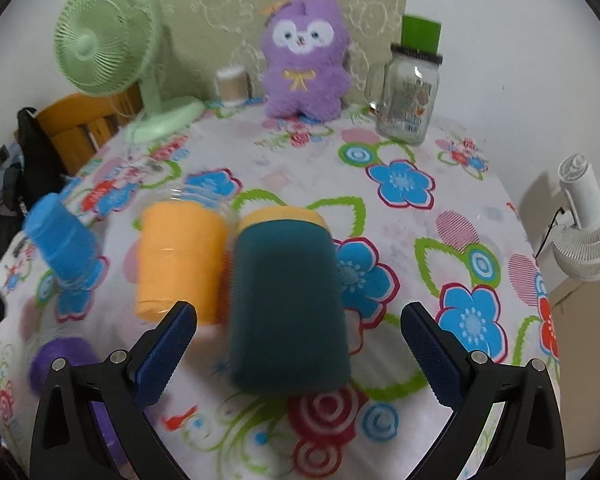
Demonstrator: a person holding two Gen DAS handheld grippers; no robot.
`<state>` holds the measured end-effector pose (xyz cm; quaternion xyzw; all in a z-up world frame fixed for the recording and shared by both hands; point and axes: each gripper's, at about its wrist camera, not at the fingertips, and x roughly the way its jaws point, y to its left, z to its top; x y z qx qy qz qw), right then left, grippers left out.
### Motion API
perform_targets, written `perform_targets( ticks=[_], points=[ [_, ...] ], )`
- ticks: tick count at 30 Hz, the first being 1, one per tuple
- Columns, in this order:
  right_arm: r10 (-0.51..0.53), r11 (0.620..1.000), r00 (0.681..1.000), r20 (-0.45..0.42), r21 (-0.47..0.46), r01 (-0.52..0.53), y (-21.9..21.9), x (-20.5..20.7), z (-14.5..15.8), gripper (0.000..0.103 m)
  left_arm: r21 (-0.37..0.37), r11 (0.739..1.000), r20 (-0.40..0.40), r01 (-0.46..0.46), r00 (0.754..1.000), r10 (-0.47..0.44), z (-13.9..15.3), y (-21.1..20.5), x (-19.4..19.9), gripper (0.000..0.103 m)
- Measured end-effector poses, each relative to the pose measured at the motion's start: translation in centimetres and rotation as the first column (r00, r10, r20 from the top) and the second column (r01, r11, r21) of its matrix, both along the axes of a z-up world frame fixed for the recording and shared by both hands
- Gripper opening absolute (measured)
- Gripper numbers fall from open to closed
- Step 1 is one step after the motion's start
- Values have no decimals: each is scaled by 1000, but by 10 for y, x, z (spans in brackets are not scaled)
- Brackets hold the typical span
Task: Flip cup upside down
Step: 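Reach the right tool to the lying teal cup and close on it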
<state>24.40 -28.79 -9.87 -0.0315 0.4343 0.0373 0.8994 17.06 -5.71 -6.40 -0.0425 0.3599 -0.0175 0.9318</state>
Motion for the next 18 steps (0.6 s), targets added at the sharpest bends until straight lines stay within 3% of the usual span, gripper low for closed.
perform_targets(
  ticks=[4, 6, 8, 13, 18],
  points=[
    [25, 1000, 998, -52, 18, -24, -3, 20, -14, 102, 0, 1000, -15, 0, 1000, 0, -5, 1, -2, 103],
    [35, 999, 998, -60, 28, -34, -1, 25, -18, 97, -8, 1000, -21, -4, 1000, 4, -7, 3, -6, 103],
    [52, 998, 995, -79, 28, -50, 2, 32, -24, 71, -21, 1000, -27, -5, 1000, 5, -9, 4, -14, 103],
    [45, 997, 993, -105, 71, -37, 2, 32, -25, 70, -26, 1000, -20, -13, 1000, 12, -7, 13, -39, 103],
    [59, 992, 998, -28, 110, -55, 10, 3, 6, 69, -45, 998, -13, -43, 999, 43, -2, 30, -60, 103]
  ],
)
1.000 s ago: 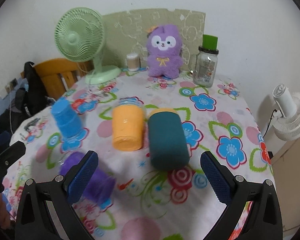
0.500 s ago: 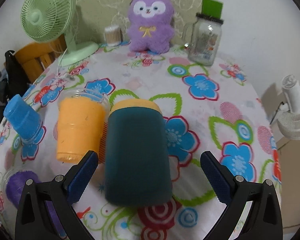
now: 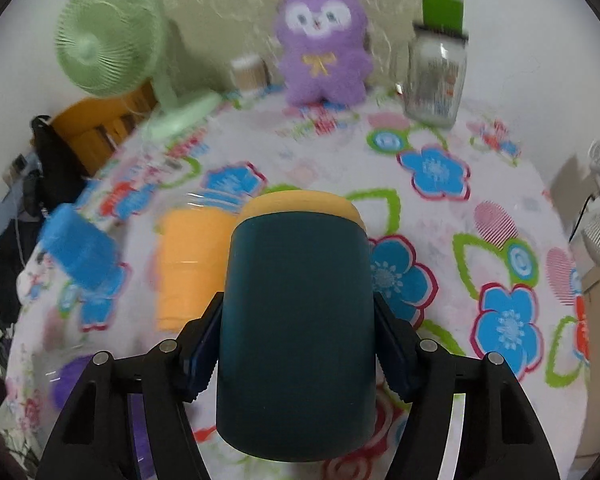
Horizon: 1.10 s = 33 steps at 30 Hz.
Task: Flip cup upside down
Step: 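Reach the right tool to the lying teal cup and close on it, then lift the teal cup with the right tool and rotate it upright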
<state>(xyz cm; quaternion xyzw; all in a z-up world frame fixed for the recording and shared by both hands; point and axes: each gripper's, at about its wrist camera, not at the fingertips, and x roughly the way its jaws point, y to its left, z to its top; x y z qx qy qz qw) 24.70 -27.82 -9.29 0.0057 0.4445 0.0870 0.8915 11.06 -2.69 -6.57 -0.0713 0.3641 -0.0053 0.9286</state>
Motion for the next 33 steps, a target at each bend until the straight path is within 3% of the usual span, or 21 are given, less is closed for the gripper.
perform_targets(
  ticks=[7, 10, 15, 26, 30, 33],
  points=[
    [155, 988, 977, 149, 2, -157, 59, -83, 67, 69, -48, 998, 6, -41, 999, 42, 10, 25, -36, 103],
    [237, 971, 959, 156, -13, -238, 93, -117, 70, 69, -30, 998, 24, -62, 998, 62, 17, 30, -54, 103],
    [301, 954, 948, 104, -36, -299, 135, -154, 44, 69, 0, 994, 8, -113, 994, 113, 17, 45, -85, 103],
    [153, 988, 985, -74, 7, -153, 149, -176, -46, 70, -2, 990, -49, -142, 989, 141, -5, 65, -125, 103],
    [148, 989, 985, -89, 0, -148, 152, -176, -49, 71, -9, 992, -48, -124, 991, 123, -5, 60, -126, 103],
    [143, 989, 985, -97, 37, -140, 146, -175, -42, 80, -10, 994, -39, -113, 993, 112, -2, 55, -126, 103]
  ],
)
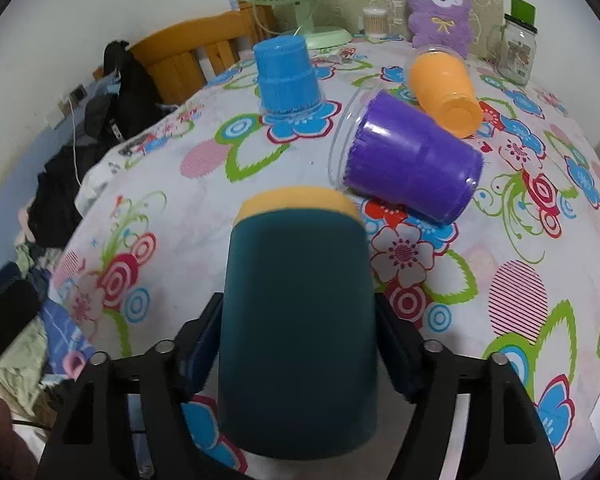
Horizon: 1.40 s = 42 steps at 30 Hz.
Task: Flip cup upside down
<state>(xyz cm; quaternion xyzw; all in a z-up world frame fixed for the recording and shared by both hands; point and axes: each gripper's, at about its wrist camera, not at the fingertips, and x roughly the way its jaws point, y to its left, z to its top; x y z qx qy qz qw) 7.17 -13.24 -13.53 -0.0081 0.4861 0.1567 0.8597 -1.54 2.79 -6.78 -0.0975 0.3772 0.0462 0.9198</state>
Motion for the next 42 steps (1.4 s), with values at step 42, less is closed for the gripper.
perform_targets(
  ticks=[42],
  points=[
    [-277, 946, 960, 42, 189, 265, -201, -47, 34, 93, -22, 966, -170, 258, 951, -258, -65, -137, 61, 85]
  ],
)
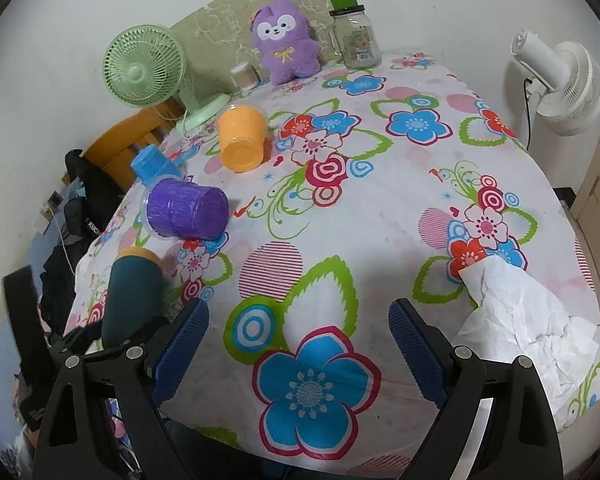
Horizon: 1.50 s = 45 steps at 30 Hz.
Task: Flip cup upside down
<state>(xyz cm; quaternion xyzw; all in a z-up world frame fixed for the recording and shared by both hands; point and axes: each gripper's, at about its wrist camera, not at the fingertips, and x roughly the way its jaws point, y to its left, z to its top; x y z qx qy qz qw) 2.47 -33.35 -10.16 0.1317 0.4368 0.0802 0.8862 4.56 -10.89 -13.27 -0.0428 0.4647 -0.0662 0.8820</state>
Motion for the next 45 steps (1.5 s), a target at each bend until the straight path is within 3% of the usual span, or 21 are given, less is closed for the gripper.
perform_targets(
  ticks=[6, 12, 26, 35, 37, 38, 39, 45],
  points=[
    [-10, 1000, 1000, 7, 9, 10, -2, 1, 1, 93, -5, 1000, 30, -9, 1000, 9, 10, 8, -7, 77],
    [20, 1000, 1000, 17, 13, -20, 8, -1, 4, 93, 17, 1000, 104, -9, 995, 7, 40, 15, -18, 68],
    [58, 998, 998, 40, 16, -58, 21, -8, 11, 93, 14, 999, 216, -43, 976, 39, 87, 38, -30, 68],
    [61, 998, 997, 42, 15, -61, 23, -11, 12, 93, 19, 999, 160, -26, 987, 22, 83, 34, -26, 68],
    [59, 998, 998, 36, 10, -59, 22, -11, 11, 93, 25, 999, 154, -24, 988, 20, 79, 32, -25, 71],
    [58, 998, 998, 33, 8, -59, 22, -11, 10, 93, 28, 999, 150, -25, 988, 21, 77, 31, -25, 82],
    [59, 998, 998, 31, 7, -59, 22, -11, 9, 93, 23, 1000, 145, -21, 989, 18, 77, 31, -25, 85],
    [66, 998, 998, 24, 5, -66, 24, -11, 7, 93, 17, 999, 151, -36, 988, 33, 78, 34, -26, 90]
  ],
)
